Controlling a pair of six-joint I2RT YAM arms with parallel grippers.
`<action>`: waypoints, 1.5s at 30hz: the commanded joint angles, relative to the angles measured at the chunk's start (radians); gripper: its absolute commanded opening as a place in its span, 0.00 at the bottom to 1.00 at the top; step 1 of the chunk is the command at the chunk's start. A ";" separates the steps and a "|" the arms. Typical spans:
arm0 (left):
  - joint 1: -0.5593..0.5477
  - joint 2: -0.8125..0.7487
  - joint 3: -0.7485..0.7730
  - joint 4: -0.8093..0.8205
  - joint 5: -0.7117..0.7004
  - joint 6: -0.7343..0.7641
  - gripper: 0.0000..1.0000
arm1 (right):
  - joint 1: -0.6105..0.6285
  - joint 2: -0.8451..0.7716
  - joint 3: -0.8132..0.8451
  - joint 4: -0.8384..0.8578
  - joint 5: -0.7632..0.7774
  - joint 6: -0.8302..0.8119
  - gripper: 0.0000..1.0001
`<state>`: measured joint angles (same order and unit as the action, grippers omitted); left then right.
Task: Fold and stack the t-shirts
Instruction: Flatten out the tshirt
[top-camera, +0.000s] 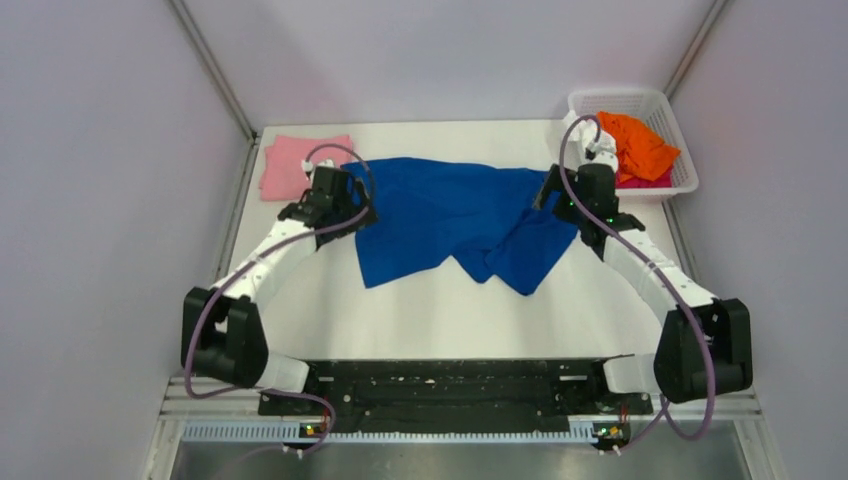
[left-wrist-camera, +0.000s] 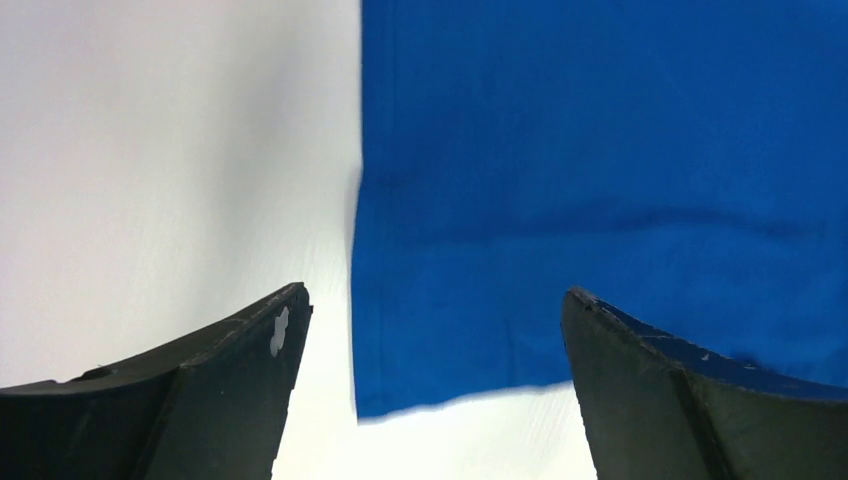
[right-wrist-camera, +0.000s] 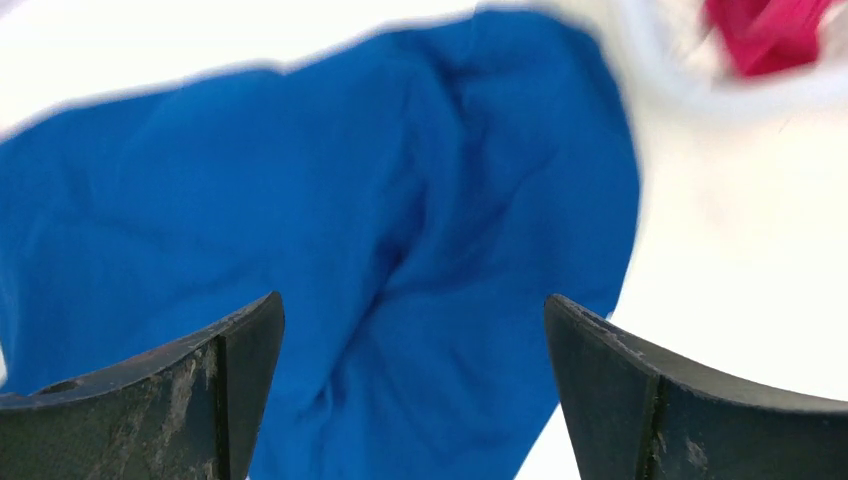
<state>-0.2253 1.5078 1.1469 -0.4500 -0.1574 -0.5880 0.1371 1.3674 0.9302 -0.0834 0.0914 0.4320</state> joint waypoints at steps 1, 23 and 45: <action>-0.078 -0.159 -0.200 -0.083 0.011 -0.086 0.99 | 0.122 -0.076 -0.078 -0.219 0.133 0.090 0.99; -0.157 0.065 -0.257 -0.018 0.067 -0.123 0.53 | 0.229 -0.075 -0.172 -0.320 0.142 0.113 0.95; -0.158 0.047 -0.239 -0.054 -0.023 -0.104 0.00 | 0.429 0.133 -0.146 -0.357 0.123 0.122 0.61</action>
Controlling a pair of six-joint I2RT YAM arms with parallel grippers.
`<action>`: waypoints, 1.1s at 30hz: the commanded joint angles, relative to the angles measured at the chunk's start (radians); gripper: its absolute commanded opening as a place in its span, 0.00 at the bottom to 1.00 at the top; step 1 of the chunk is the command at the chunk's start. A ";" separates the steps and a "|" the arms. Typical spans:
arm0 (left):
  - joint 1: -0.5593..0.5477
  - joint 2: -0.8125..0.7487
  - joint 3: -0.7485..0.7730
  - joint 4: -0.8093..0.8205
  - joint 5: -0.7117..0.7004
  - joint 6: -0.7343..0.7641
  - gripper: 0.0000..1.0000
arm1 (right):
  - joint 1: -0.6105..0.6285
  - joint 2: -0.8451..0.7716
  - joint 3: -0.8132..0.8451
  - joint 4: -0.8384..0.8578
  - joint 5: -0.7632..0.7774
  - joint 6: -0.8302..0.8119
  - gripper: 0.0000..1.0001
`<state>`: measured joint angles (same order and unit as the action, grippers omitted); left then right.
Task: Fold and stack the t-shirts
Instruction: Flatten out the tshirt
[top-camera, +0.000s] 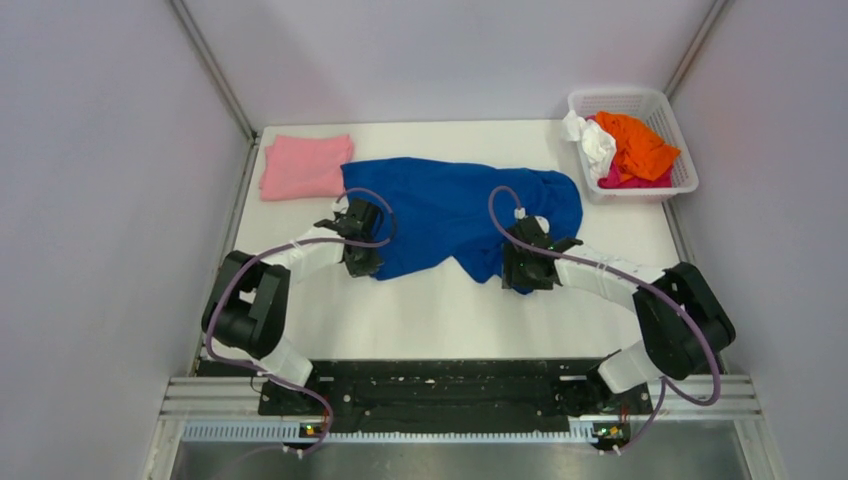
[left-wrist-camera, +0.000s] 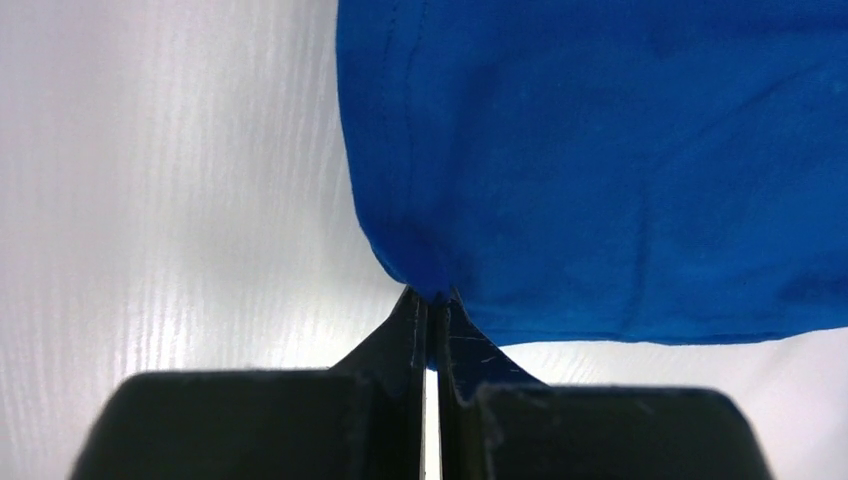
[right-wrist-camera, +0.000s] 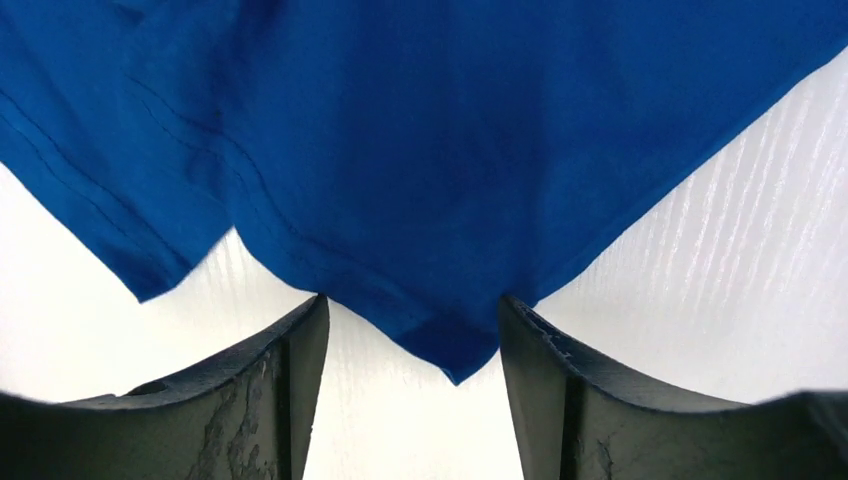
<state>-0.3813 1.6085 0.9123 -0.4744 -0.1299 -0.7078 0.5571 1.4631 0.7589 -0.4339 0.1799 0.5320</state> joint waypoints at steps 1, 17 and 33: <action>-0.002 -0.057 -0.006 -0.035 -0.055 0.015 0.00 | 0.009 0.048 0.026 -0.009 0.036 0.024 0.60; 0.002 -0.132 0.164 -0.054 -0.120 0.044 0.00 | -0.108 -0.060 0.128 0.046 0.273 0.100 0.00; 0.003 -0.503 0.669 -0.067 -0.231 0.251 0.00 | -0.183 -0.508 0.680 -0.026 0.413 -0.261 0.00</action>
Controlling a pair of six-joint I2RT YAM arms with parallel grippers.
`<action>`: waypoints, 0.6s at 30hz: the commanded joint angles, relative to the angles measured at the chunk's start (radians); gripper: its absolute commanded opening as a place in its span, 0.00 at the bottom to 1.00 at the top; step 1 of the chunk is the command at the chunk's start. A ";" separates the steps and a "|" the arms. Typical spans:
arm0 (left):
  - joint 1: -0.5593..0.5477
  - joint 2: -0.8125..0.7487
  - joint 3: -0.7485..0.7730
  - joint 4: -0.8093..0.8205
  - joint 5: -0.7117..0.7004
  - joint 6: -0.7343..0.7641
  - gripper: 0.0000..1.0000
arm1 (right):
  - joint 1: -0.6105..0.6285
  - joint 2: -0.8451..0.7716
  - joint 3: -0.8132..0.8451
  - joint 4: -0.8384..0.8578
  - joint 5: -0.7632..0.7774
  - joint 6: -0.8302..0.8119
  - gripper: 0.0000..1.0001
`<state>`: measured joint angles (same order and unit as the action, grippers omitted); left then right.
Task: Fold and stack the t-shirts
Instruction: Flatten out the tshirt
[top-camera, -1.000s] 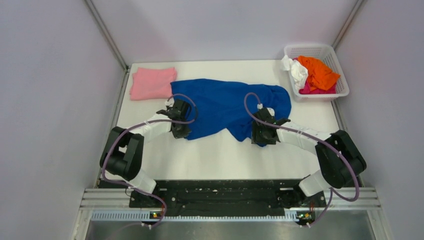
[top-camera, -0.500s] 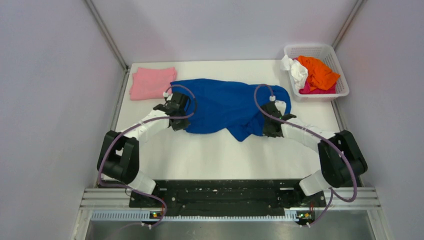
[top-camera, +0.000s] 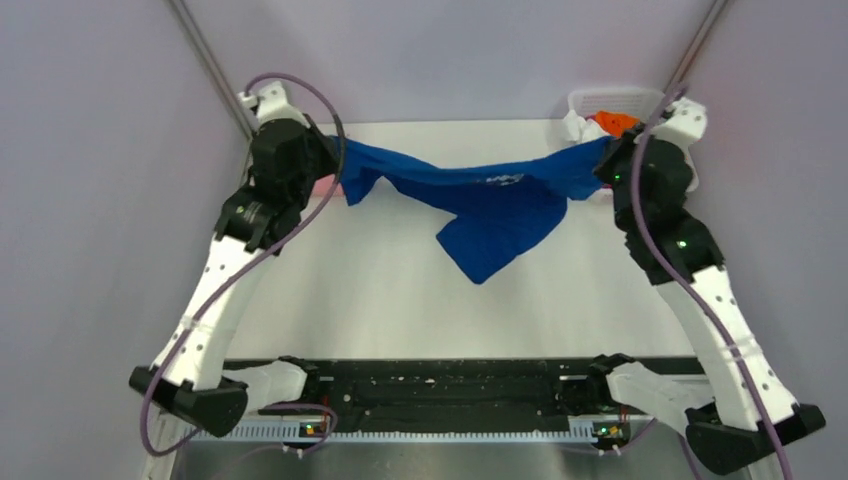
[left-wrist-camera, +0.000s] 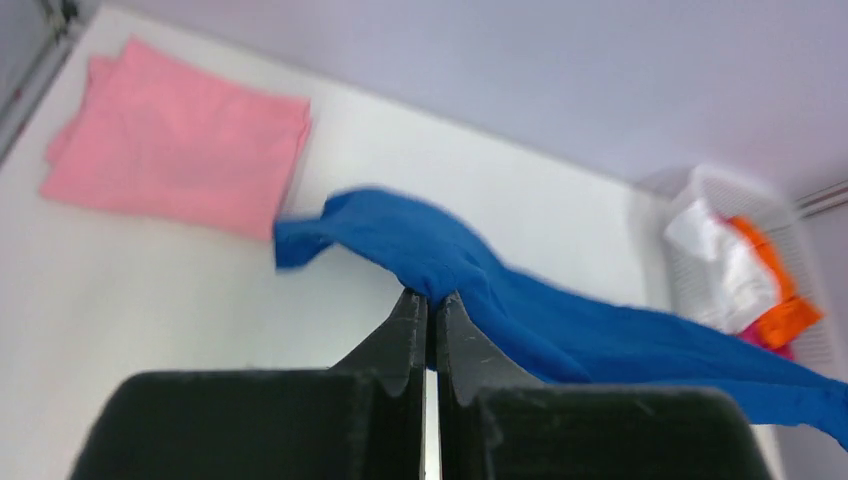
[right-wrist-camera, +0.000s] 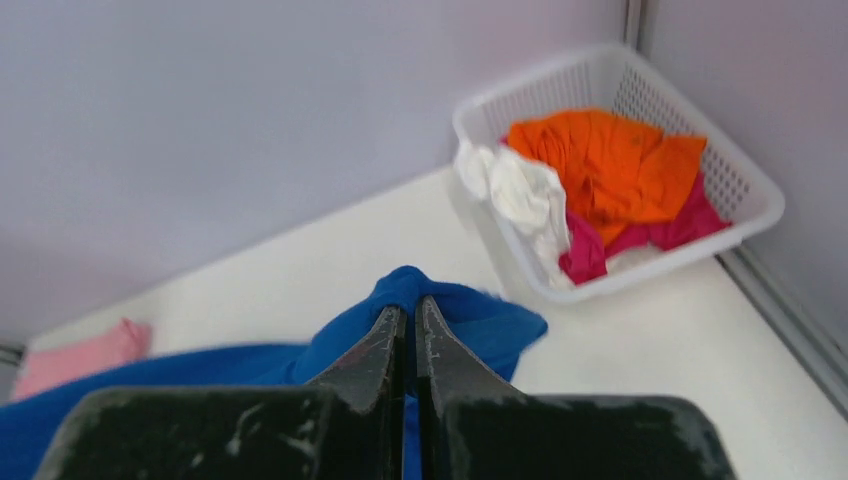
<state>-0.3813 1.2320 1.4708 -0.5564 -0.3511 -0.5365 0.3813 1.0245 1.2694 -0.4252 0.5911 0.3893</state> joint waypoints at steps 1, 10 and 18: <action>0.003 -0.154 0.137 0.007 0.001 0.092 0.00 | -0.007 -0.087 0.218 -0.050 -0.037 -0.135 0.00; 0.003 -0.328 0.402 -0.099 0.119 0.162 0.00 | -0.007 -0.094 0.720 -0.211 -0.361 -0.252 0.00; 0.003 -0.366 0.468 -0.108 0.152 0.169 0.00 | -0.007 -0.051 0.903 -0.242 -0.346 -0.314 0.00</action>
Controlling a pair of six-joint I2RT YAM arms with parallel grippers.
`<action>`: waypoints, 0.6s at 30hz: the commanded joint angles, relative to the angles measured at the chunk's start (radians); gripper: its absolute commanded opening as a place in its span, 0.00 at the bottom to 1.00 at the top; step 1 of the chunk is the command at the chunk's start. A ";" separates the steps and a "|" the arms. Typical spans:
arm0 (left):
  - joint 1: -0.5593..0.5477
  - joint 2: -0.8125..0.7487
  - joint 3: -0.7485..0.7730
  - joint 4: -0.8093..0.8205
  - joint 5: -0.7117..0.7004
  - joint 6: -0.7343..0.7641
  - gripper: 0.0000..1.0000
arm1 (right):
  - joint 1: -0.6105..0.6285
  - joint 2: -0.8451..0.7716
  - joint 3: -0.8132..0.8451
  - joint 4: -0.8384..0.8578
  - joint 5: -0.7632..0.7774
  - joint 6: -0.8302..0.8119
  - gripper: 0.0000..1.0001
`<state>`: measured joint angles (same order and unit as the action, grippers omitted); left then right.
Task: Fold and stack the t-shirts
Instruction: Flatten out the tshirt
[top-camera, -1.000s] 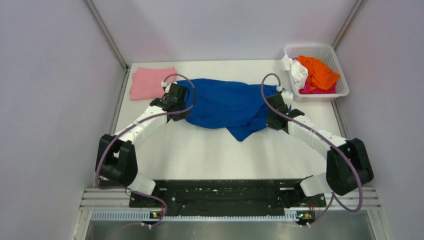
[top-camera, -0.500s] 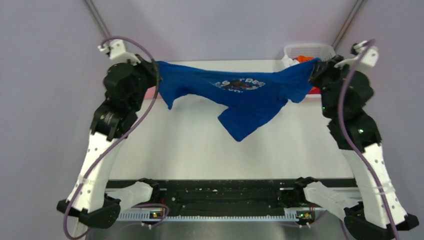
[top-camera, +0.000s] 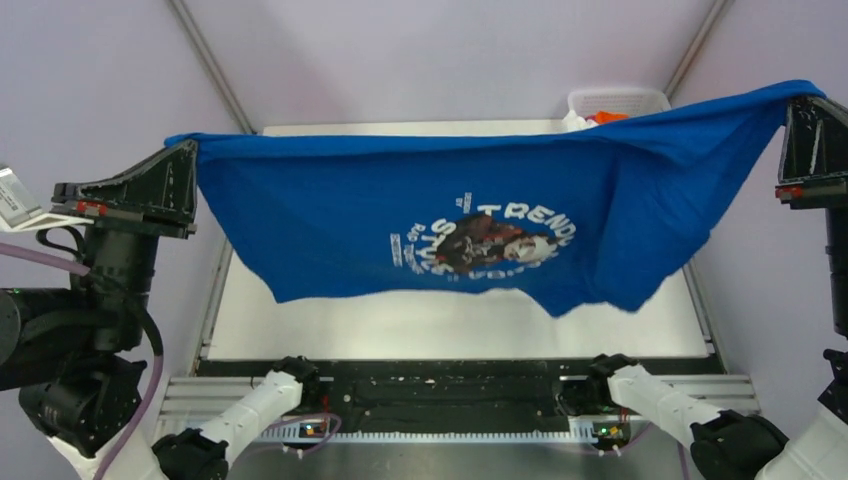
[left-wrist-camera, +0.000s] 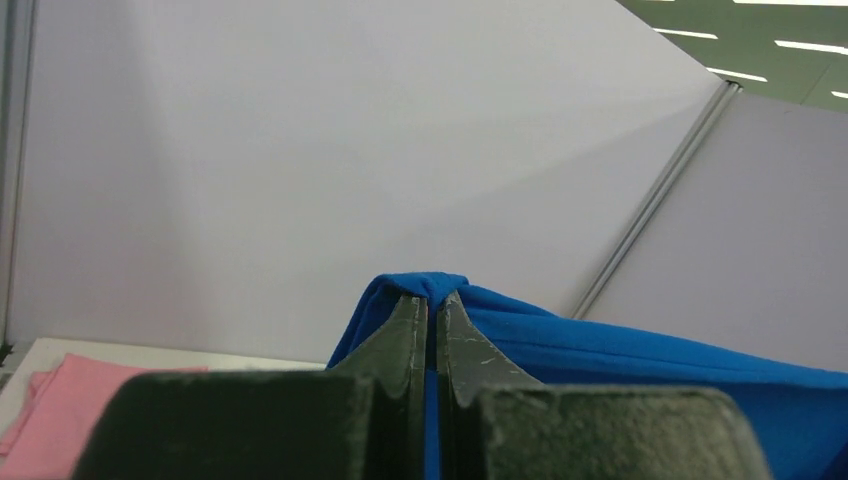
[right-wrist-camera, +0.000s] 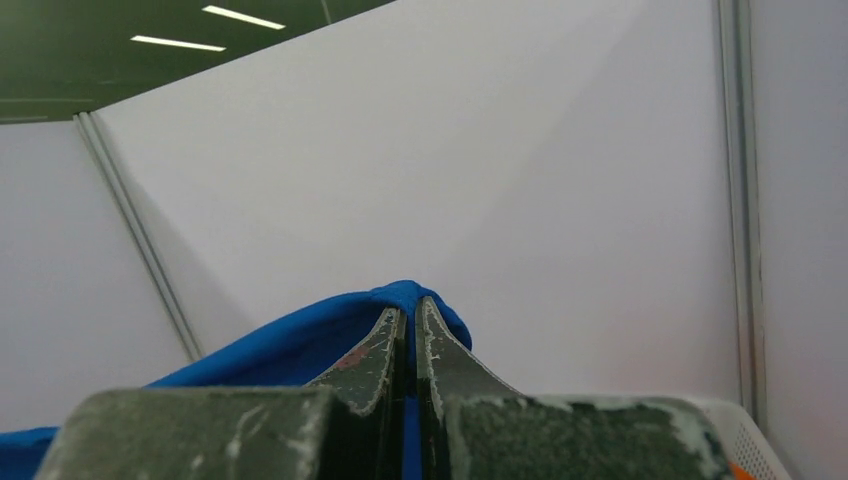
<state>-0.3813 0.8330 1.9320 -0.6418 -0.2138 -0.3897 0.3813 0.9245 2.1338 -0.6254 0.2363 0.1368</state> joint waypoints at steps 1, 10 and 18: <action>0.003 0.038 0.000 -0.020 0.018 0.016 0.00 | -0.007 0.059 0.043 -0.043 0.018 -0.066 0.00; 0.003 0.156 -0.256 0.035 -0.231 -0.024 0.00 | -0.007 0.120 -0.321 0.175 0.249 -0.170 0.00; 0.194 0.539 -0.577 0.183 -0.142 -0.169 0.00 | -0.048 0.346 -0.733 0.493 0.258 -0.170 0.00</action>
<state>-0.2974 1.1702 1.4685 -0.5667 -0.4213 -0.4709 0.3759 1.1419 1.5047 -0.3195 0.4843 -0.0410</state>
